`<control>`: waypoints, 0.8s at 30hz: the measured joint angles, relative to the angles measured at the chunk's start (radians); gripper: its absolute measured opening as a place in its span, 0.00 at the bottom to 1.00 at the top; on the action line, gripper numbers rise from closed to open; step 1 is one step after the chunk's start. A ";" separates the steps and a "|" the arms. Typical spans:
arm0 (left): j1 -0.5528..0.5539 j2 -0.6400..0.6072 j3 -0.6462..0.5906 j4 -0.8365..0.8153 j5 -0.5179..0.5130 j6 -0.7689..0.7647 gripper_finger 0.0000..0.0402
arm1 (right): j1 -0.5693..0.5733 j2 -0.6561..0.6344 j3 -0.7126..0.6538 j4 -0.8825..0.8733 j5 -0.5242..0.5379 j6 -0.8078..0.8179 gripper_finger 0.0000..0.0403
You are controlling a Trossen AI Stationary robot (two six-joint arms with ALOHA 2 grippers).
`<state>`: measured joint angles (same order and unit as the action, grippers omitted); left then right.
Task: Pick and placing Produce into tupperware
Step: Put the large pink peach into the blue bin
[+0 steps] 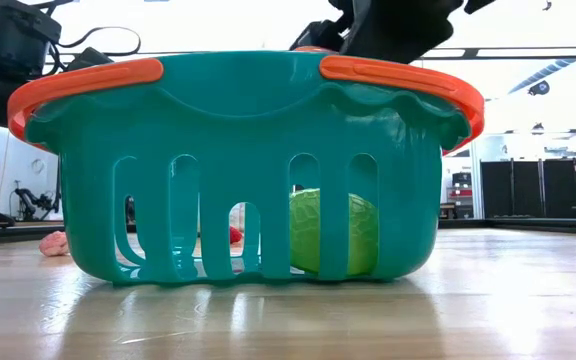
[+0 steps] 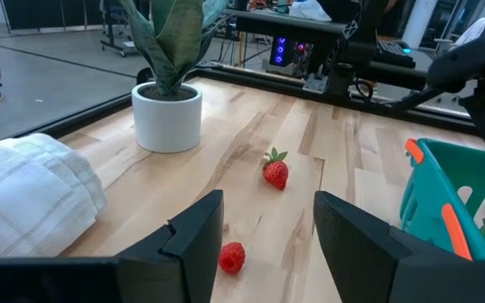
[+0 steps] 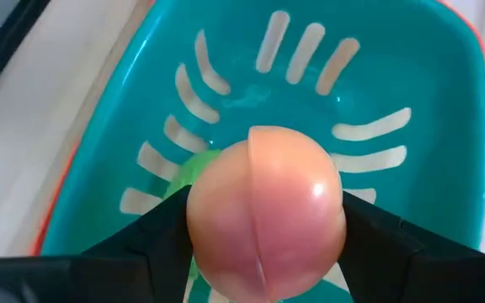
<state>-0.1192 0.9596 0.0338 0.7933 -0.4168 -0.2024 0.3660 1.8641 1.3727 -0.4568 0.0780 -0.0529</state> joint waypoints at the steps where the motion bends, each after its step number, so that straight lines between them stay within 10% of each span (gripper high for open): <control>1: 0.000 0.000 0.000 0.000 0.000 0.000 0.43 | -0.001 0.000 0.000 -0.003 0.001 -0.015 0.57; 24: 0.000 0.000 0.000 0.002 -0.011 0.053 0.43 | -0.038 0.000 0.020 -0.078 0.001 -0.048 0.57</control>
<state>-0.1190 0.9596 0.0338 0.7952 -0.4278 -0.1497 0.3284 1.8641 1.3926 -0.5350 0.0786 -0.1013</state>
